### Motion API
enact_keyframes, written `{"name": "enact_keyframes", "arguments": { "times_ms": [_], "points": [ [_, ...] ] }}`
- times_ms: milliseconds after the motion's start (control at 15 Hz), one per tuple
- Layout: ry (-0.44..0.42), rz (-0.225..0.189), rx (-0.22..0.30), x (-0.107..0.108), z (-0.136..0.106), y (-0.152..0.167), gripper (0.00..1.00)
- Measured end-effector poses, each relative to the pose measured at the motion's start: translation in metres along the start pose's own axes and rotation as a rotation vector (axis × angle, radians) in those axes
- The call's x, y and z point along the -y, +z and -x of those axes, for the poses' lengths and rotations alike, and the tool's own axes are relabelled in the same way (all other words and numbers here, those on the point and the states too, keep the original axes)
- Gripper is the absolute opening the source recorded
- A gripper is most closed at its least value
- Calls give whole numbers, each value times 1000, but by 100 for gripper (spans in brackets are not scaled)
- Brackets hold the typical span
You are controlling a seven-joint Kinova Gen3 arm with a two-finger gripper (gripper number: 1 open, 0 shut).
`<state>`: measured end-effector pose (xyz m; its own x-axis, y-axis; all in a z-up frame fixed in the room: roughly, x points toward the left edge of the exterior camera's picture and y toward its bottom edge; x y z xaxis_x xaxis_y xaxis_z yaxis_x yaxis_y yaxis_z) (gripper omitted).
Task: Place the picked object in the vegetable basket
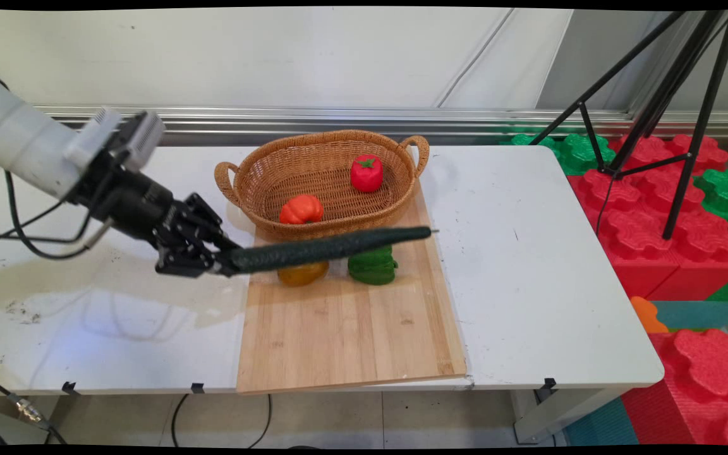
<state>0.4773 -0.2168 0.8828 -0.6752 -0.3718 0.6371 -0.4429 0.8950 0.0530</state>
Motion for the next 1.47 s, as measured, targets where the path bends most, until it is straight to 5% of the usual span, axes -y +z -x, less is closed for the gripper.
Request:
{"name": "enact_keyframes", "arguments": {
  "times_ms": [667,1467],
  "points": [
    [-22,-118,-58,55,-22,-48,0],
    [38,-218,44,138,-27,9,0]
  ]
}}
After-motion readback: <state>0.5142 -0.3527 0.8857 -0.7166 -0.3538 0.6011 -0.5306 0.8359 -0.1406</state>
